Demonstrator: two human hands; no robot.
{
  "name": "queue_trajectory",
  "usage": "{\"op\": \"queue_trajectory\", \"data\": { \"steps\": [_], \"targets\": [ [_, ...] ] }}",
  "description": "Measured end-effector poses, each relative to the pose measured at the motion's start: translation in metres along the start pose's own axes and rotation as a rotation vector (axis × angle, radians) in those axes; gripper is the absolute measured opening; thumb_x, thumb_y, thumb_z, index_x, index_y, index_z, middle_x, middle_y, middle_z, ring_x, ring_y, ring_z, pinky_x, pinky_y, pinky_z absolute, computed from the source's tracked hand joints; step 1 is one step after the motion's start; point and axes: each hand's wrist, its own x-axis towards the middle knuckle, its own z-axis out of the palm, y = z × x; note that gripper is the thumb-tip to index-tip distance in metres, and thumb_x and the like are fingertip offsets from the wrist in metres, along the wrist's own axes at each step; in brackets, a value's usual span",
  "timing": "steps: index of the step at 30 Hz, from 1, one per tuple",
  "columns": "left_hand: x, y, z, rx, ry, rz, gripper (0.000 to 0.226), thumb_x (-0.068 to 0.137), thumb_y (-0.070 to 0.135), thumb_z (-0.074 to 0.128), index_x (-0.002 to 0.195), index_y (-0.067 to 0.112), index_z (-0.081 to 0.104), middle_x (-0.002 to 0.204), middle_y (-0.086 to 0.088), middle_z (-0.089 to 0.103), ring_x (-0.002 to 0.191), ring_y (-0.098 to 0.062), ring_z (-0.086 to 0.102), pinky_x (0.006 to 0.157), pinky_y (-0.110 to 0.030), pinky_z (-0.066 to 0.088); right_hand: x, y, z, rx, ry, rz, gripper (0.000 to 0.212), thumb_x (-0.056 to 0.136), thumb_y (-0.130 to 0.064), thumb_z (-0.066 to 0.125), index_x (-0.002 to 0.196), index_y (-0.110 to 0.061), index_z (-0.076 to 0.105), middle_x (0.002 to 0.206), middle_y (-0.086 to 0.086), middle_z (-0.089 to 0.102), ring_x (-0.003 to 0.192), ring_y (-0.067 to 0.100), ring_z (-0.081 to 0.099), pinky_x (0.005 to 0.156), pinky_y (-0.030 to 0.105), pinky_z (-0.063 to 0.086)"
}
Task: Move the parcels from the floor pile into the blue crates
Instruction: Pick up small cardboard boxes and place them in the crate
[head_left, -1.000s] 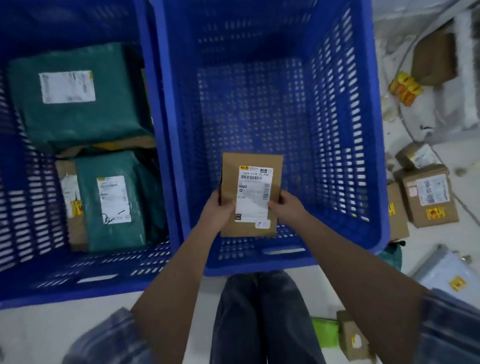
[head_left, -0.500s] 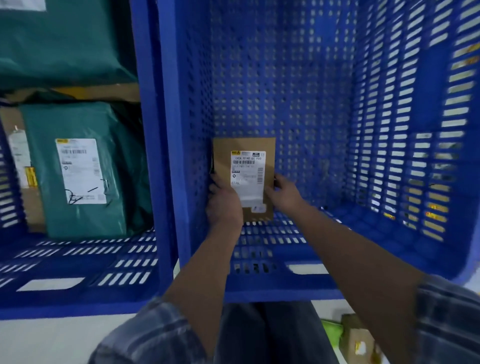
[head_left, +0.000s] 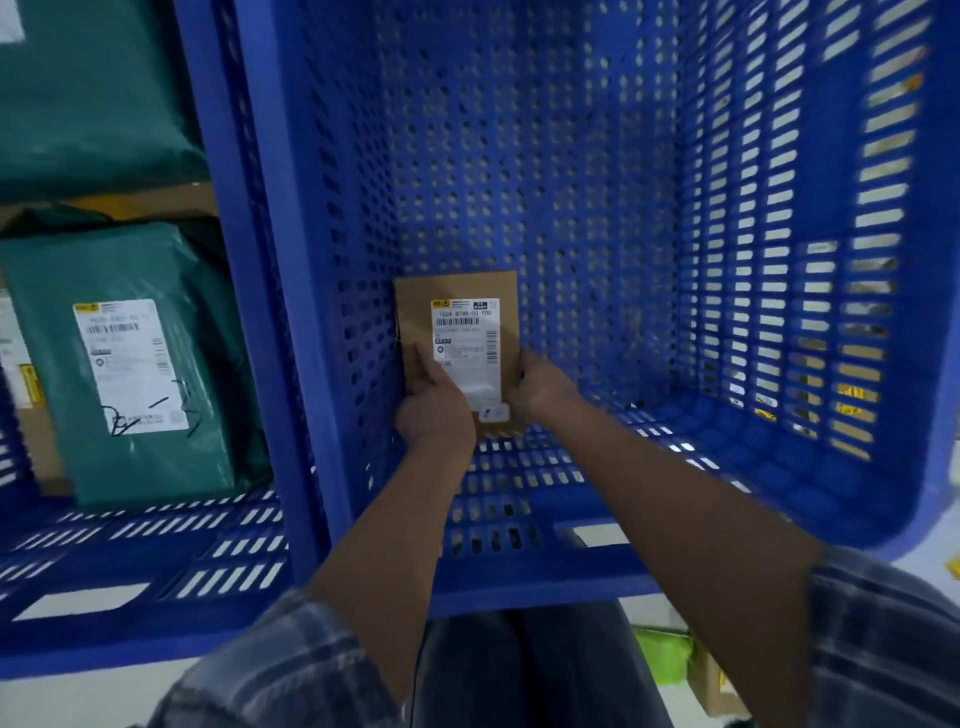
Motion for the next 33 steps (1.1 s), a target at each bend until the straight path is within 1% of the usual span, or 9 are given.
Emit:
{"op": "queue_trajectory", "data": {
  "steps": [2,4,9,12,16,22,26,29,33],
  "targets": [
    [-0.004,-0.009,-0.011,-0.019,-0.072,0.039,0.051,0.095,0.013,0.043,0.142,0.003,0.027,0.127,-0.017,0.052,0.105,-0.029,0.059,0.079,-0.036,0.048,-0.015,0.001,-0.001,-0.067,-0.02,0.022,0.047,0.091,-0.031,0.052,0.133,-0.012,0.043,0.133,0.012,0.053,0.12,0.03,0.052,0.097,0.041,0.046],
    [-0.014,-0.014,-0.022,-0.137,-0.164,0.108,0.021,0.095,0.015,0.039,0.108,0.009,0.054,0.098,-0.012,0.06,0.082,-0.023,0.057,0.062,-0.029,0.044,-0.036,0.006,-0.002,0.034,-0.032,0.007,0.036,0.093,-0.03,0.048,0.123,-0.011,0.05,0.117,0.013,0.058,0.106,0.03,0.057,0.086,0.039,0.048],
    [-0.054,-0.012,-0.047,-0.21,-0.277,0.167,0.015,0.099,0.02,0.034,0.106,0.016,0.046,0.068,-0.004,0.042,0.06,-0.018,0.041,0.06,-0.029,0.037,-0.102,0.033,-0.019,0.362,0.028,-0.042,0.01,0.096,-0.018,0.042,0.097,-0.015,0.051,0.068,0.0,0.047,0.058,0.015,0.044,0.061,0.034,0.041],
    [-0.074,-0.002,-0.056,-0.037,-0.162,0.206,0.011,0.099,0.023,0.037,0.097,0.013,0.041,0.066,0.004,0.033,0.055,-0.009,0.03,0.071,-0.03,0.037,-0.138,0.057,-0.032,0.479,0.148,-0.063,0.012,0.096,-0.015,0.041,0.093,-0.016,0.052,0.074,0.005,0.053,0.063,0.021,0.047,0.062,0.034,0.04],
    [-0.105,0.02,-0.062,-0.181,-0.206,0.319,0.019,0.1,0.02,0.037,0.1,0.006,0.05,0.067,-0.008,0.044,0.053,-0.017,0.037,0.051,-0.028,0.032,-0.176,0.081,-0.053,0.577,0.414,-0.102,0.017,0.093,-0.01,0.042,0.083,-0.019,0.052,0.069,0.002,0.055,0.062,0.022,0.05,0.061,0.034,0.039],
    [-0.152,0.035,-0.061,-0.147,-0.13,0.425,0.017,0.101,0.022,0.036,0.089,0.016,0.045,0.071,-0.005,0.047,0.057,-0.017,0.04,0.051,-0.028,0.031,-0.227,0.117,-0.06,0.843,0.657,0.03,0.019,0.089,-0.006,0.043,0.078,-0.012,0.058,0.071,-0.001,0.058,0.07,0.021,0.055,0.068,0.037,0.046],
    [-0.178,0.028,-0.056,-0.067,-0.108,0.47,0.028,0.099,0.012,0.035,0.071,0.01,0.036,0.062,-0.005,0.029,0.057,-0.018,0.024,0.059,-0.032,0.023,-0.266,0.156,-0.036,0.953,0.621,0.179,0.021,0.088,-0.007,0.044,0.073,-0.013,0.057,0.074,0.005,0.062,0.077,0.029,0.06,0.075,0.038,0.048],
    [-0.187,0.031,-0.056,0.006,-0.049,0.447,0.026,0.097,0.012,0.036,0.071,0.011,0.039,0.065,-0.007,0.038,0.061,-0.018,0.033,0.059,-0.029,0.026,-0.288,0.195,-0.008,1.027,0.546,0.249,0.022,0.087,-0.01,0.045,0.069,-0.013,0.058,0.073,0.009,0.063,0.076,0.032,0.061,0.075,0.041,0.052],
    [-0.204,0.062,-0.041,0.036,0.065,0.484,0.032,0.096,0.012,0.037,0.065,0.01,0.036,0.067,-0.012,0.044,0.062,-0.019,0.038,0.059,-0.031,0.029,-0.314,0.25,0.031,1.204,0.511,0.387,0.031,0.088,-0.002,0.043,0.064,-0.018,0.052,0.061,0.003,0.056,0.056,0.02,0.053,0.052,0.028,0.047]
  ]
}}
